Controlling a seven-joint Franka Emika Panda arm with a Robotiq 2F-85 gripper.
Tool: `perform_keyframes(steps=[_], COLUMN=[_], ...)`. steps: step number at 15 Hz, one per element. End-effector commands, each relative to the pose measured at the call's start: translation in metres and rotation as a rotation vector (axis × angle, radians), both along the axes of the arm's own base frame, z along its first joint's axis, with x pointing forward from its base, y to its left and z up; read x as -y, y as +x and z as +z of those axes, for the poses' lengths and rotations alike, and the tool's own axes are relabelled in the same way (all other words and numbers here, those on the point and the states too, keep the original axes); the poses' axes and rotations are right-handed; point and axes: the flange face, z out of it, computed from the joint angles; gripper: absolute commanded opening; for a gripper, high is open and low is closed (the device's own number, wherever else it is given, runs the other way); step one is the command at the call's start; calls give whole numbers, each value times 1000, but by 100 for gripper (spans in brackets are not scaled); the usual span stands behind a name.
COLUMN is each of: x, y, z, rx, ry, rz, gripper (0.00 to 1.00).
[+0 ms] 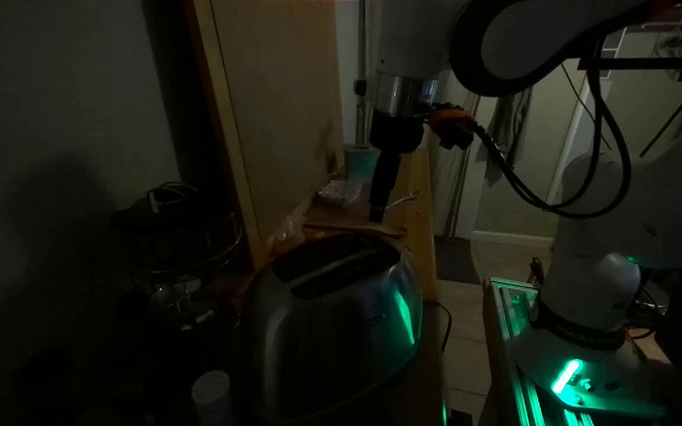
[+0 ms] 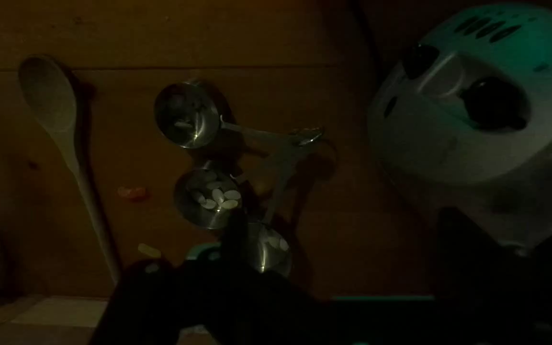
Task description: Put the orange thing on the wooden spoon then put it into the metal measuring cup
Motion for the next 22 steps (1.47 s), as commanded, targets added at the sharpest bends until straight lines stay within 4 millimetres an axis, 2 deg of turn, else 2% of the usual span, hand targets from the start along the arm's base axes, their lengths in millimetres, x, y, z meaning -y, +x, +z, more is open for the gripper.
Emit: perform_keyframes(steps=[1, 6, 9, 12, 15, 18, 22], x=[0, 0, 38, 78, 111, 132, 158], y=[0, 0, 8, 21, 36, 48, 66], z=[1, 1, 8, 6, -14, -47, -81], rx=[-1, -1, 22, 49, 54, 60, 57], ry=[0, 0, 46, 86, 86, 66, 53], rz=[0, 0, -170, -312, -444, -566, -700], gripper=[100, 100, 100, 100, 100, 100, 100])
